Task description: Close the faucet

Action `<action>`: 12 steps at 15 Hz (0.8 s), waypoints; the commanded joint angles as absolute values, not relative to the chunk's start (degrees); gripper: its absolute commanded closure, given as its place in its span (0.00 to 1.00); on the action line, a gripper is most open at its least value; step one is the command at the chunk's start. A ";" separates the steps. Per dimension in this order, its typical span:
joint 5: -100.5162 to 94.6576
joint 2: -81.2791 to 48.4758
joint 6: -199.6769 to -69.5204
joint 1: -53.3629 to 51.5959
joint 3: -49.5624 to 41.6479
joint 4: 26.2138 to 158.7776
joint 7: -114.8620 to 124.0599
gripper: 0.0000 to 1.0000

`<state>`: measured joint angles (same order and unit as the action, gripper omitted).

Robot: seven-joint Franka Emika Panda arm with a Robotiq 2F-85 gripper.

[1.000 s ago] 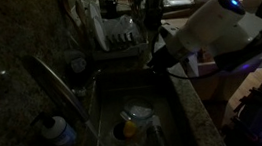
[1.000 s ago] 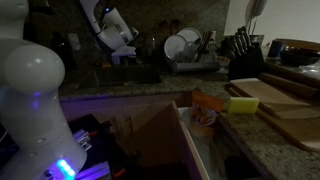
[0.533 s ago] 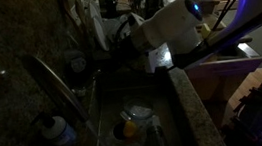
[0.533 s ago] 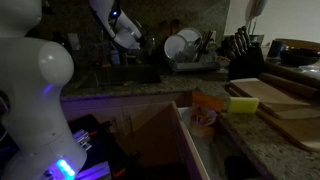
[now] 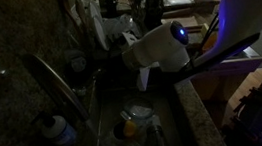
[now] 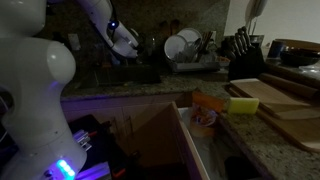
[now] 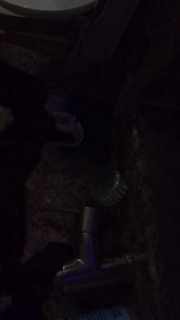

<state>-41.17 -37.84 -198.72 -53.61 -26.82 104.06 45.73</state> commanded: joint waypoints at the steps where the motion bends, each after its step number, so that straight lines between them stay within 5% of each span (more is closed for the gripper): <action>1: -39.30 -42.15 -198.36 -51.30 -25.72 97.83 42.86 0.00; 12: -34.00 -50.86 -197.97 -50.12 -26.01 85.82 42.82 0.00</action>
